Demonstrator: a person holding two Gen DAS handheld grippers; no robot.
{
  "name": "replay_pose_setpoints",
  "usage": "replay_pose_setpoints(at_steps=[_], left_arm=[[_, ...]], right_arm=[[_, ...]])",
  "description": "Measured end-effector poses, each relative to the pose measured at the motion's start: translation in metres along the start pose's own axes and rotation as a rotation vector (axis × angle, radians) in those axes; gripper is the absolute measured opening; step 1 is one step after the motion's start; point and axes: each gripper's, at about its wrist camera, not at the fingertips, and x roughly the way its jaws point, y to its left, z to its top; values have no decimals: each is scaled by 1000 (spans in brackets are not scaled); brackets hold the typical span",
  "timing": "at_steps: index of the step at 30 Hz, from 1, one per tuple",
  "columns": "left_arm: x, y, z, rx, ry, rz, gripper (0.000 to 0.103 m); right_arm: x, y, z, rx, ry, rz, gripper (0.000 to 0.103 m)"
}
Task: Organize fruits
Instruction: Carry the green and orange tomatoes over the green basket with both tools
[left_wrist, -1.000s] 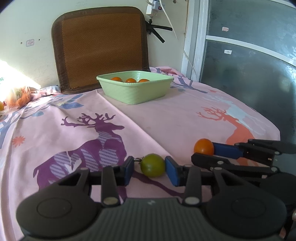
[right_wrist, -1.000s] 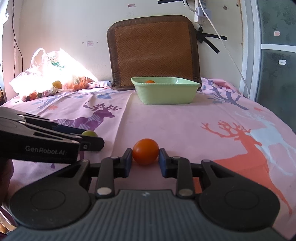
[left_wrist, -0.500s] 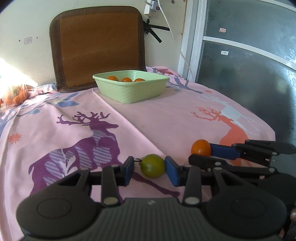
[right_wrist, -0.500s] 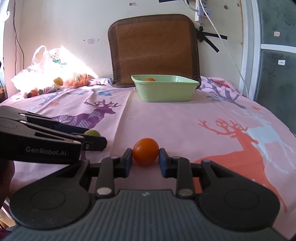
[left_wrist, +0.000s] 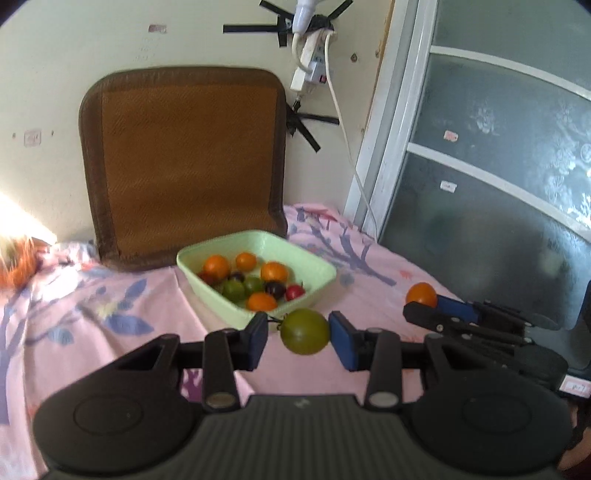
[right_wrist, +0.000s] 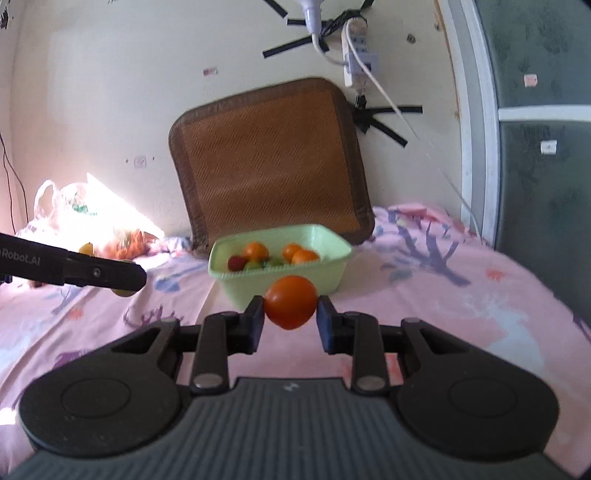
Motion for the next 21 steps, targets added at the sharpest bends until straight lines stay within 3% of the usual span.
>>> replay_pose_setpoints(at_steps=[4,9,12,15,21], left_arm=[[-8,-8,65,52,-79,-4,37],[-14,-27,160,146,-162,13,37],[0,-24,191,137,-194,29,37],[39,-9,181,91,-141,39,37],[132,37,110,24,66,140,37]], right_arm=[[-6,-19,71,-24,-104,48,33],[-5,-34,172,-60,-172,116,33],[6,-33,203,-98,-200,135,33],[36,-32,189,-107,-172,161,33],[131,-35,105,-27,70,171,33]])
